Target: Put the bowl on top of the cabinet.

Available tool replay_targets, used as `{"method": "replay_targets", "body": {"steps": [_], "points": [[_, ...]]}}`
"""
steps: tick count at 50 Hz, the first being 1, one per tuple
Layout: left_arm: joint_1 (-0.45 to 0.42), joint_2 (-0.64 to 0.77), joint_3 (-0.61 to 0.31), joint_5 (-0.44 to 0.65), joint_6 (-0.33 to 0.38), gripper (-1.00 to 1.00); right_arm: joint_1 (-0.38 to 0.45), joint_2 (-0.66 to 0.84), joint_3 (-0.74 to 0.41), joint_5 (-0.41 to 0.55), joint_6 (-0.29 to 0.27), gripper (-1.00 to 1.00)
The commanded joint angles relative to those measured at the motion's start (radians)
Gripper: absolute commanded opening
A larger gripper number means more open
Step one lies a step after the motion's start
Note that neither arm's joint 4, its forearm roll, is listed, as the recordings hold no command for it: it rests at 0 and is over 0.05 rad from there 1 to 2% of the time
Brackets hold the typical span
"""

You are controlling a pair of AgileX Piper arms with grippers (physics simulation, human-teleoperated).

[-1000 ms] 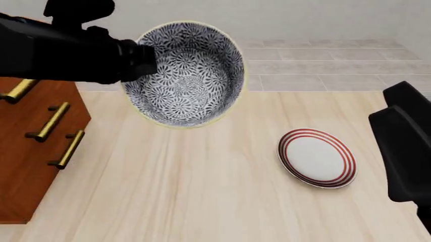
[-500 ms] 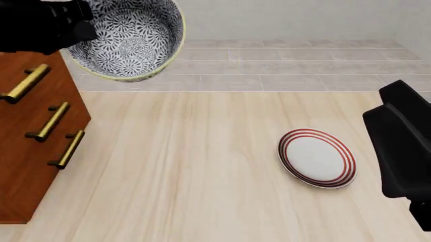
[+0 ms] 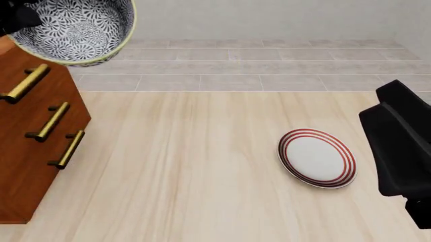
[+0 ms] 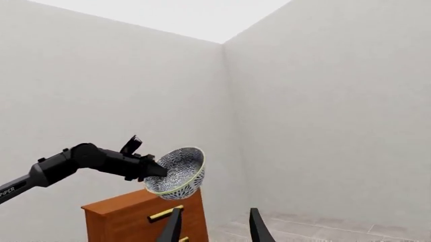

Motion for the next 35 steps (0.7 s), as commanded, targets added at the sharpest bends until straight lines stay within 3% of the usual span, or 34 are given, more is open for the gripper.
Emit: {"method": "replay_targets", "body": {"steps": [1, 19, 35], "points": [[0.071, -0.016, -0.001, 0.003, 0.025, -1.00, 0.004, -0.005, 0.001, 0.004, -0.007, 1.00], [0.173, -0.027, 0.037, -0.035, 0.045, -1.00, 0.002, 0.003, 0.002, -0.001, -0.007, 1.00], [0.290, -0.057, 0.101, -0.078, 0.018, -1.00, -0.004, 0.010, 0.002, -0.008, -0.002, 1.00]]}}
